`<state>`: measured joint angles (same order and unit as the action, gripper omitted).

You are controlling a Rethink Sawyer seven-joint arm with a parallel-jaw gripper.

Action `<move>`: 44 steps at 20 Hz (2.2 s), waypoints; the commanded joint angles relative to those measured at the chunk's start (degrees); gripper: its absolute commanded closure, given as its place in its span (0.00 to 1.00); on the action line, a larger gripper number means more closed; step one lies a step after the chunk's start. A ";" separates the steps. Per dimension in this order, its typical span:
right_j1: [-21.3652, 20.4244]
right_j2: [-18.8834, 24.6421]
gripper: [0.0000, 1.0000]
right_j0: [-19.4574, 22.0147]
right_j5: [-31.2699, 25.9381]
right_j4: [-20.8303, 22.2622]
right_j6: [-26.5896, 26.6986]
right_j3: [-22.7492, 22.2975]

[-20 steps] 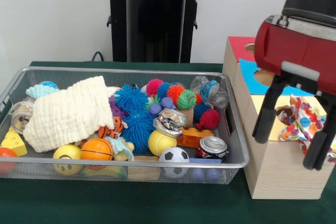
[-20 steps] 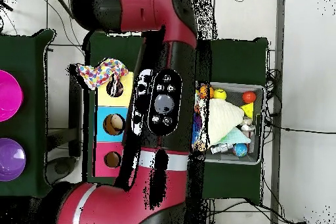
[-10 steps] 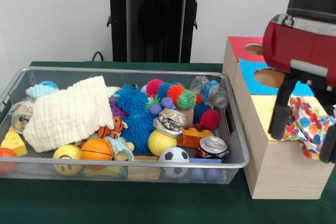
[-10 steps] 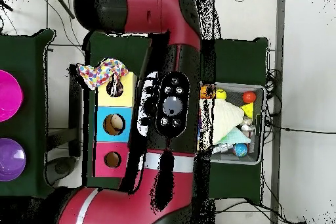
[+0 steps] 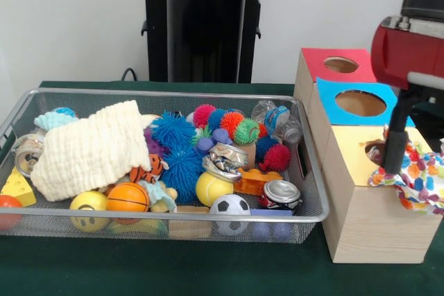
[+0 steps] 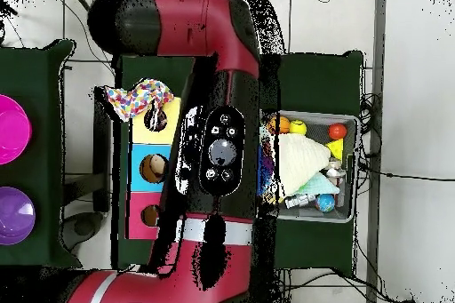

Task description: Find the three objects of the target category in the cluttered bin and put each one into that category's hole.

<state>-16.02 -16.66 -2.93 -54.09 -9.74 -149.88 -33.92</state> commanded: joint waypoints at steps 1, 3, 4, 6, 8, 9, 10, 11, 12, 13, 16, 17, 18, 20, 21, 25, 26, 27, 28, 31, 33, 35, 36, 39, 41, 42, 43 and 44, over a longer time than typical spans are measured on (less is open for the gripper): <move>-4.15 5.44 0.00 -1.15 0.56 2.27 6.98 -12.89; -4.27 5.34 0.00 -1.22 -0.40 2.15 6.62 -12.23; -4.80 5.21 0.00 -1.71 -0.89 1.95 5.77 -12.73; -4.53 4.38 0.00 -2.79 0.15 2.60 3.87 -12.79; -2.86 3.85 0.00 -3.66 1.41 3.21 1.91 -11.50; -2.23 4.09 0.00 -3.83 1.16 3.03 1.58 -10.91; -1.23 4.15 0.00 -3.73 1.40 3.23 1.69 -9.78; -0.61 3.84 0.00 -3.98 1.85 3.38 0.73 -9.36; 0.17 2.77 0.00 -4.24 1.98 4.17 0.08 -8.06; 0.40 2.78 0.00 -4.08 1.84 4.22 0.41 -7.55; -0.24 2.22 0.00 -3.35 -0.63 4.70 2.83 -6.63; -0.68 2.38 0.00 -3.00 -0.89 4.72 3.80 -7.22; -0.79 2.62 0.00 -2.46 -0.90 4.79 4.74 -7.59; -0.75 3.62 0.00 -1.40 1.11 4.99 6.67 -8.96; -0.51 4.15 0.00 -0.85 1.64 4.99 7.42 -9.25; 0.51 5.40 0.00 0.82 3.33 5.48 9.06 -9.82; 0.56 5.48 0.00 0.98 4.08 5.77 9.16 -10.22; 0.62 5.47 0.00 1.02 4.55 6.07 9.05 -10.49; 0.67 5.58 0.00 1.13 4.94 6.29 9.05 -10.66; 0.68 5.86 0.00 1.42 6.11 7.02 8.90 -11.42; 0.33 6.15 0.00 1.67 6.33 7.28 9.24 -11.97; 0.02 6.39 0.00 1.84 5.84 7.34 9.57 -11.95; 0.09 6.51 0.00 1.98 5.99 7.44 9.70 -12.02; -0.01 6.95 0.00 2.34 6.04 7.66 9.89 -12.20; 0.54 7.13 0.00 2.66 6.33 8.09 10.01 -11.54; 0.56 7.33 0.00 2.91 6.23 8.14 10.29 -11.36; 0.58 7.52 0.00 3.08 6.42 8.23 10.42 -11.41; 0.55 7.63 0.00 3.08 6.58 8.28 10.38 -11.55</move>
<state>-17.46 -16.03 -1.94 -49.31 -3.99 -149.88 -37.08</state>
